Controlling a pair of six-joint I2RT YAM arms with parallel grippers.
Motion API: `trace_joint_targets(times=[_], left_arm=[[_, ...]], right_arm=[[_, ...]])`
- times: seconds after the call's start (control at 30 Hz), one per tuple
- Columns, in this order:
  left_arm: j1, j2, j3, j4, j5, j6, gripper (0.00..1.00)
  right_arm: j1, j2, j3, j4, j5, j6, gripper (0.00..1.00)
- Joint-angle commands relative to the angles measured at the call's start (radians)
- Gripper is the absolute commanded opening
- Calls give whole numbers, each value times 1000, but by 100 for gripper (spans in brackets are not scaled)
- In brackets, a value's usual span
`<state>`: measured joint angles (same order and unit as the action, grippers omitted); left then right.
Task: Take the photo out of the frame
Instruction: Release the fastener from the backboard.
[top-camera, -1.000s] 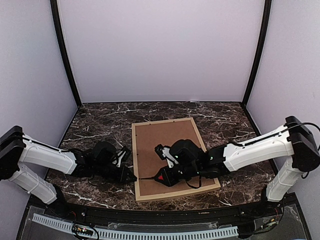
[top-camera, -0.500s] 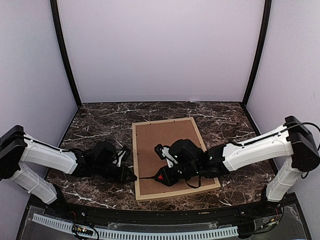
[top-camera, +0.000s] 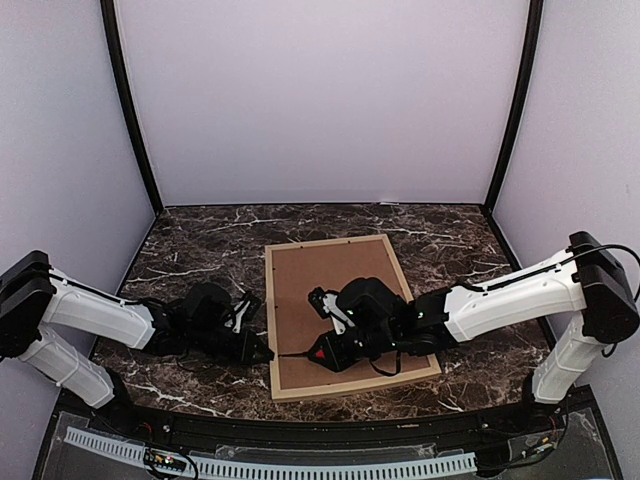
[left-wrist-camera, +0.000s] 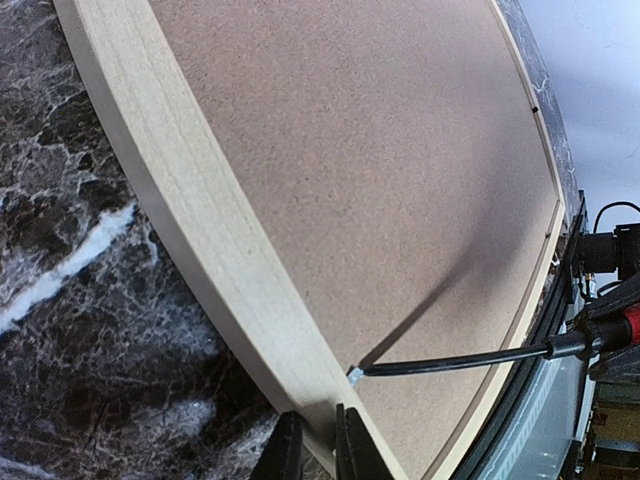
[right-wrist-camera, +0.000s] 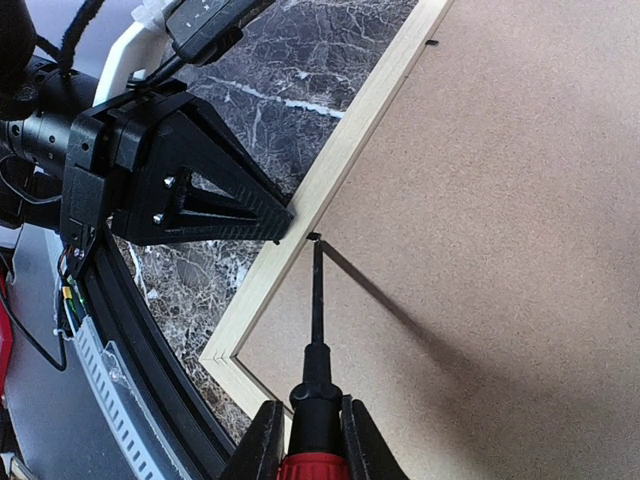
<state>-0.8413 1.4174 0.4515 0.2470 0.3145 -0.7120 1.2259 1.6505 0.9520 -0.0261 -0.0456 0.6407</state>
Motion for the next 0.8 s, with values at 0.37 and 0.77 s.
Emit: trace_joint_targets(times=[0.37,0.77], left_arm=[[-15,55,-28,-5,16,22,12],[-16,65,-32,11,23,22,11]], right_arm=[[32,59,83,145,-49,-9,0],[53,81,126,161,-72,-3,0]])
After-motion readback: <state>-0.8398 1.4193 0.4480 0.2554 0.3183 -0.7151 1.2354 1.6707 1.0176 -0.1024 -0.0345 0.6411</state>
